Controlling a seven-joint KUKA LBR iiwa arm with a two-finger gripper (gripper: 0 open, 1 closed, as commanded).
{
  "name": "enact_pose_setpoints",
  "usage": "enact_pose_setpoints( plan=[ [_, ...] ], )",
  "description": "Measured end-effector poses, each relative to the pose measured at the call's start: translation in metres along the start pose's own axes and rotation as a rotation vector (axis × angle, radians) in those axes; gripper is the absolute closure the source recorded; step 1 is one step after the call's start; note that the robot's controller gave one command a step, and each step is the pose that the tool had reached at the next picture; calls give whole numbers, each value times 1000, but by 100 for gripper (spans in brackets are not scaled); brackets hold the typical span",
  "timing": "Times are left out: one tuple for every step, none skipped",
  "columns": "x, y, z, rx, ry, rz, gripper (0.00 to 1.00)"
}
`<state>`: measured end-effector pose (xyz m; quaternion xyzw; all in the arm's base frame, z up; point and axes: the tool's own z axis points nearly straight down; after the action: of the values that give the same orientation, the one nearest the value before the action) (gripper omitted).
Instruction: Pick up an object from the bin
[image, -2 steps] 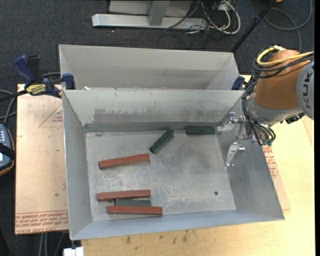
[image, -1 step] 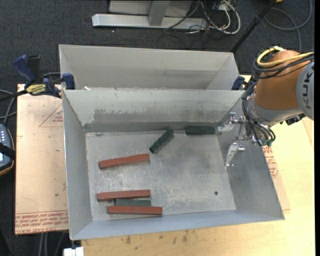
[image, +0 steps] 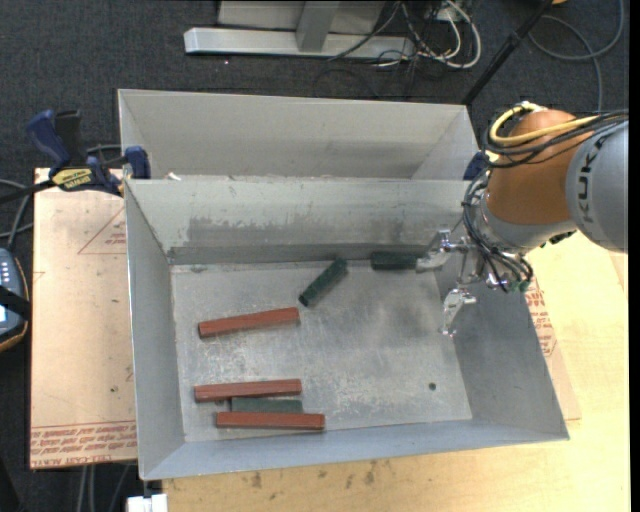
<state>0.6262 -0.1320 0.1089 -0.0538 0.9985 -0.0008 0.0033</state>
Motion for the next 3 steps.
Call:
enact_pose_setpoints(
  plan=[
    [3, 27, 1, -4, 7, -198, 0],
    [-18, 85, 7, -2, 2, -52, 0],
    [-23, 109, 20, -6, 3, -125, 0]
  ],
)
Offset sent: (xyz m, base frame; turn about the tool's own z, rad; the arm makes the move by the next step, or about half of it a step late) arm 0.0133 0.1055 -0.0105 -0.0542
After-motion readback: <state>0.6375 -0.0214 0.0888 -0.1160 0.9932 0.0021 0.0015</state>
